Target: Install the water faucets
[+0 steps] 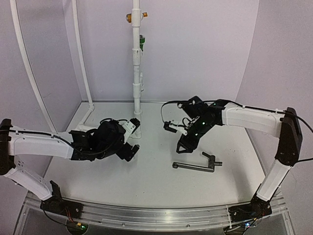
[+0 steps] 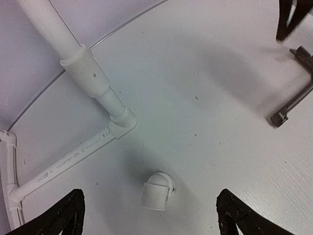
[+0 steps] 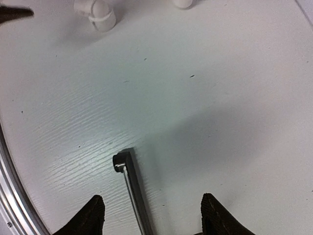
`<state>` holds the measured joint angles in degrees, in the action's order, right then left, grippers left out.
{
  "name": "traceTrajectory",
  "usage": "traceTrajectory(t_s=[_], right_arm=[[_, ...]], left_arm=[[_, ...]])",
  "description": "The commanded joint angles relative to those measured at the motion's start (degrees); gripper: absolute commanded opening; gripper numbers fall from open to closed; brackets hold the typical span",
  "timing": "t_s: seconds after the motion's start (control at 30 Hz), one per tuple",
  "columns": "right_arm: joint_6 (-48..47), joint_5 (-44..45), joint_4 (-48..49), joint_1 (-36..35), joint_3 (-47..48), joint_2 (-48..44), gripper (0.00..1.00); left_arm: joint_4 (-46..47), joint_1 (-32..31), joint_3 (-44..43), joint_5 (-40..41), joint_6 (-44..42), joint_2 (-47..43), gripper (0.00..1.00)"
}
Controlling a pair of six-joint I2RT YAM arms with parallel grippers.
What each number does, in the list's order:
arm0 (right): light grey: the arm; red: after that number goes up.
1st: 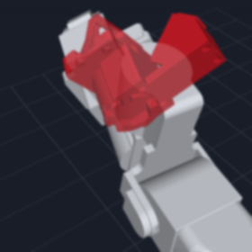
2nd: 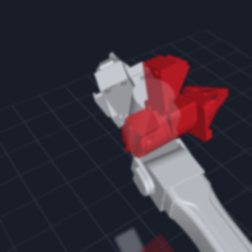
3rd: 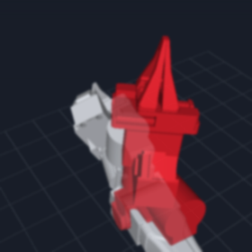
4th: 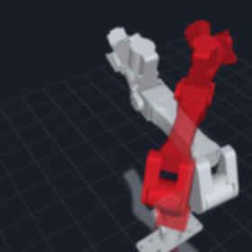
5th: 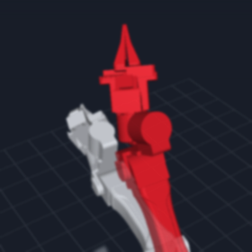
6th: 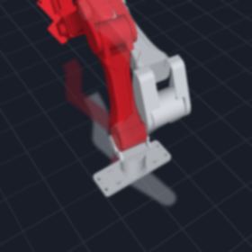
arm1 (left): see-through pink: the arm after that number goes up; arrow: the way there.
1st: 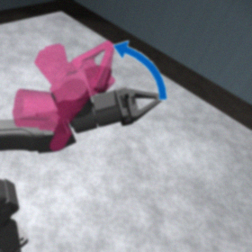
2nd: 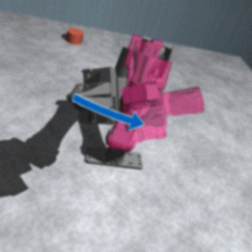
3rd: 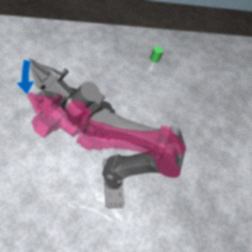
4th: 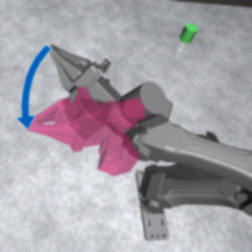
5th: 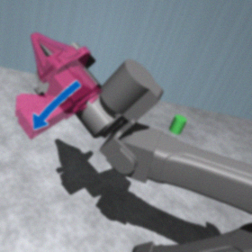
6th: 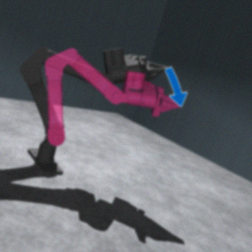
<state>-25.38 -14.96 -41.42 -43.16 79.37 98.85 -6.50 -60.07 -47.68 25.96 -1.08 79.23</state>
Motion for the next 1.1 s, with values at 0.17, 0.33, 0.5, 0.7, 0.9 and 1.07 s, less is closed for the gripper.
traceTrajectory(t_s=[0.17,0.33,0.5,0.7,0.9,1.07], right_arm=[[-5.8,9.8,-9.6,-5.6,2.0,11.4,0.55],[-6.2,12.6,-10.2,-5.7,0.5,15.5,0.48],[-5.8,13.8,-9.1,-5.7,-0.1,17.2,0.38],[-4.6,11.4,-7.4,-5.7,0.1,18.7,0.04],[-2.0,2.6,-7.4,-2.1,5.7,11.1,0.0],[3.4,-10.8,-4.1,5.9,14.3,2.0,0.0]], left_arm=[[-6.3,-0.4,-5.1,-1.5,5.4,-8.2,0.98],[-6.8,-1.1,-4.6,-0.6,6.3,-10.8,0.99],[-6.7,-2.1,-4.7,0.2,5.7,-11.5,1.0],[-8.0,-2.4,-6.1,0.5,7.4,-10.7,1.0],[-3.4,-2.4,-4.7,0.3,9.5,-13.7,1.0],[0.9,-2.4,-4.6,-2.5,8.5,-15.7,1.0]])
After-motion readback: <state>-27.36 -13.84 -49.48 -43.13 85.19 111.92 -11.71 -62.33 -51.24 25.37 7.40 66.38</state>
